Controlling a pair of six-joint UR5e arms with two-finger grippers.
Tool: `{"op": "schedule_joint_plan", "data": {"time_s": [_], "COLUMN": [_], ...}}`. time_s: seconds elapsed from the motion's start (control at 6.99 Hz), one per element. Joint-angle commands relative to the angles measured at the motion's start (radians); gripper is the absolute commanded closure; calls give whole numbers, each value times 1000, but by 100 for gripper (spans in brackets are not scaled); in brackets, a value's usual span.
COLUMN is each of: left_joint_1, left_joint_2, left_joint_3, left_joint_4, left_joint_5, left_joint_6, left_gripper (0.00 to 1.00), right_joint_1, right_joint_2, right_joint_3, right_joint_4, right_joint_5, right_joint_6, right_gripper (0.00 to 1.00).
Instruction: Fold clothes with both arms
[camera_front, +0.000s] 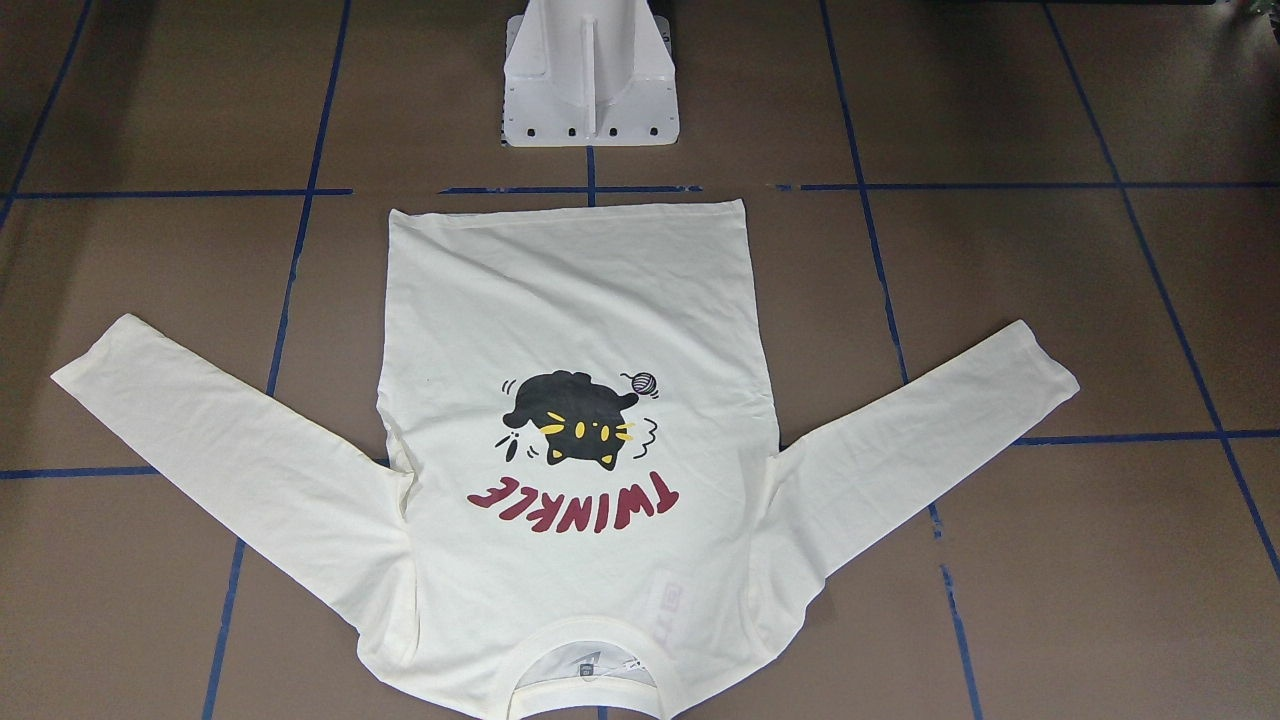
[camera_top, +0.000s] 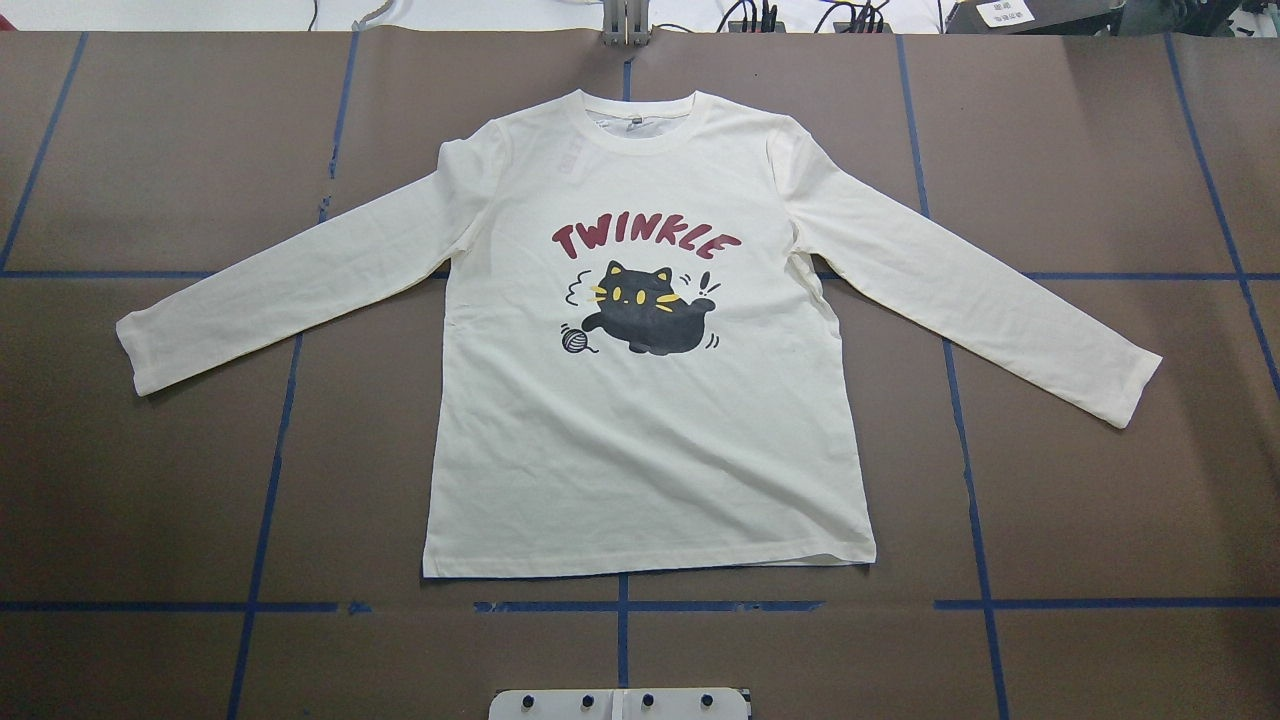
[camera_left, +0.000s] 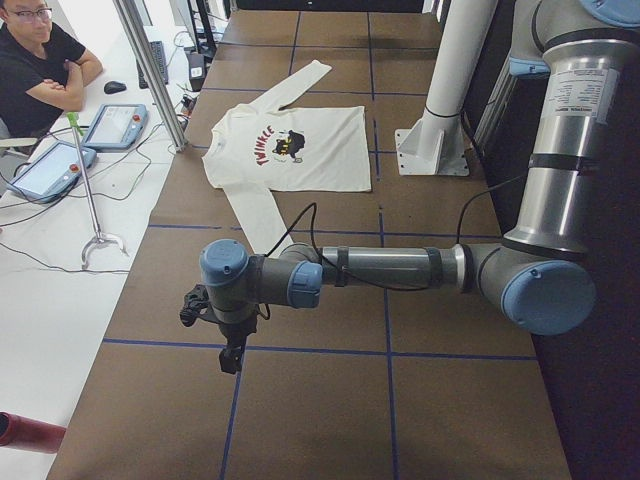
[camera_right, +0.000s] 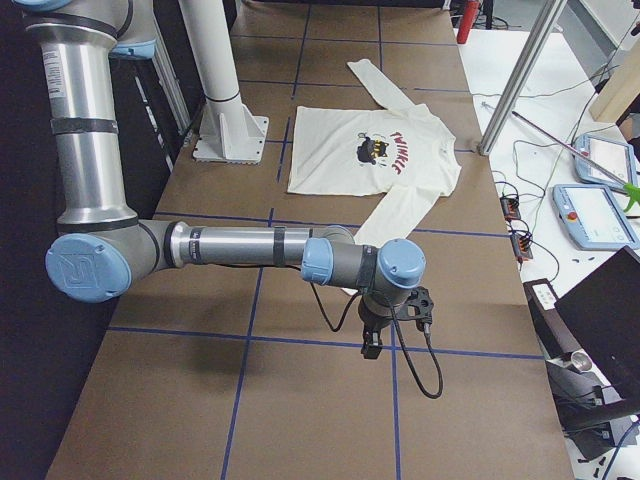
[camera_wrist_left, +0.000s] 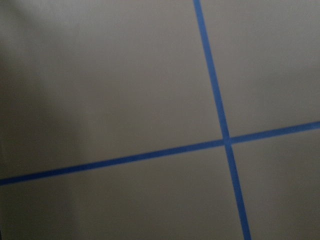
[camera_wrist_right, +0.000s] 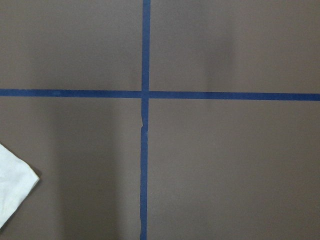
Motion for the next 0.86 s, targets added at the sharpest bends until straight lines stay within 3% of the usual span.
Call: {"op": "schedule_joint_plan", "data": {"time_s": [0.0, 0.43, 0.57, 0.72], "left_joint_1": [-1, 4, 5, 7], "left_joint_2": [9, -27, -34, -30], "left_joint_3": [-3, -51, -46, -54], "left_joint_4": [-4, -65, -132, -174], "left_joint_5": [-2, -7, -42, -118], "left_joint_6": [2, -4, -7, -5], "left_gripper": [0, 0, 0, 0], "right_joint_1": [4, -5, -38, -97], "right_joint_2": [-1, 68, 133, 125], "right_joint_3": [11, 26, 31, 35], "right_joint_4": [-2, 1, -1, -1], "right_joint_5": [32, 71, 86, 85], "right_joint_6": [1, 3, 27, 83], "right_gripper": [0, 0, 0, 0]}}
